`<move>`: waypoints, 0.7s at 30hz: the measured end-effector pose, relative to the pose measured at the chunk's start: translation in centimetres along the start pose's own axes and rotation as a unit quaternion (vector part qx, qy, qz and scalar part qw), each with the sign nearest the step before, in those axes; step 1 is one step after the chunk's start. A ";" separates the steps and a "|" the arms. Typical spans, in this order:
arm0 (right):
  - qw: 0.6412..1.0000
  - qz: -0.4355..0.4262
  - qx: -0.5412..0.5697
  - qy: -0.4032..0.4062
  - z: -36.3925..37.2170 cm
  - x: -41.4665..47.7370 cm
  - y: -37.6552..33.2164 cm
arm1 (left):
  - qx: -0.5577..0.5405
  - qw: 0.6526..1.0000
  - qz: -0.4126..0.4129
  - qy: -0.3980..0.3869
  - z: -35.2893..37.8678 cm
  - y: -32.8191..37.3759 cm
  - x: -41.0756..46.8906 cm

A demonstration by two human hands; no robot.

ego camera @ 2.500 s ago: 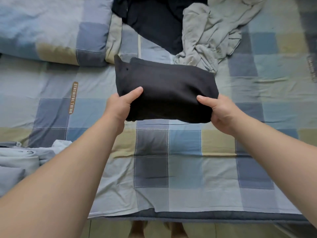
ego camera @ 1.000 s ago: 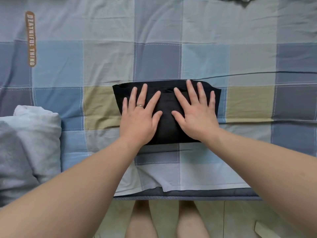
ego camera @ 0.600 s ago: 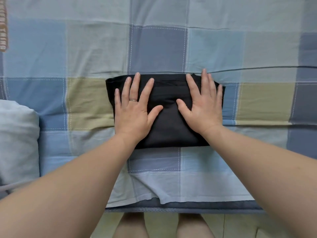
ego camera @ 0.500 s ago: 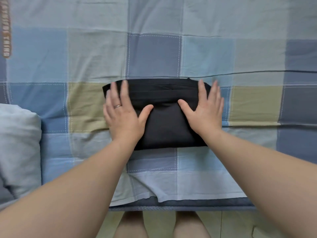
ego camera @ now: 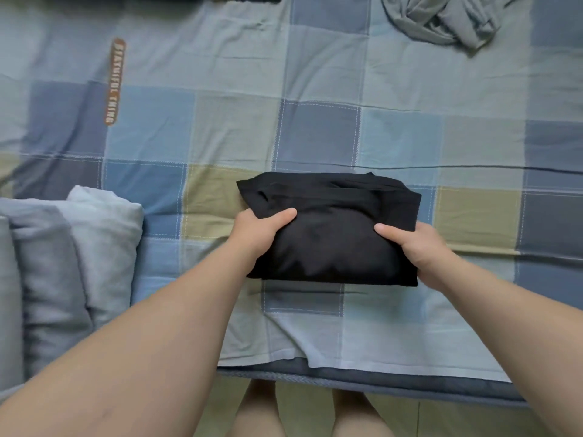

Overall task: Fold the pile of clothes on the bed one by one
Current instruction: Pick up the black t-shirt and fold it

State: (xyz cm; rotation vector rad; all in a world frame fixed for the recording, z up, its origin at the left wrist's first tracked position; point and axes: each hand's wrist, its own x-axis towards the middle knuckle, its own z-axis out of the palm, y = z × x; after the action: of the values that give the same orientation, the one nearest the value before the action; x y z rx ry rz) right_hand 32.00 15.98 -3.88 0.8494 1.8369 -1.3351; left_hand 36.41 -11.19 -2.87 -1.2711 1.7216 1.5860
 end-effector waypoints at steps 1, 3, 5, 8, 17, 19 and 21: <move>1.000 0.008 -0.002 -0.010 -0.2 -1.1 -1.0 | -0.010 1.000 -0.003 -0.013 -0.6 0.8 -1.3; 0.999 0.008 -0.018 -0.031 -0.5 -4.8 -3.7 | -0.029 1.000 0.006 -0.005 -2.3 2.4 -5.2; 0.998 -0.005 -0.037 -0.051 -0.9 -10.1 -7.1 | -0.046 0.999 0.013 0.020 -4.5 4.4 -10.6; 0.994 -0.036 -0.070 -0.082 -1.5 -19.8 -12.3 | -0.072 0.996 0.029 0.042 -8.6 7.4 -20.6; 0.929 -0.194 -0.223 -0.224 5.2 -40.4 -23.1 | -0.228 0.949 0.116 0.183 -22.7 6.6 -41.5; 0.907 -0.229 -0.251 -0.250 8.8 -43.5 -24.0 | -0.269 0.928 0.122 0.227 -25.5 5.0 -44.3; 0.885 -0.254 -0.283 -0.270 12.3 -46.1 -24.5 | -0.310 0.907 0.123 0.258 -27.8 3.0 -46.4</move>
State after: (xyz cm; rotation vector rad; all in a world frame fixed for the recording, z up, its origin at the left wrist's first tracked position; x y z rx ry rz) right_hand 38.49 -6.81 44.21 -0.3158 1.8714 -1.0644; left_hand 61.77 -23.45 43.39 -1.9883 1.7865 2.2096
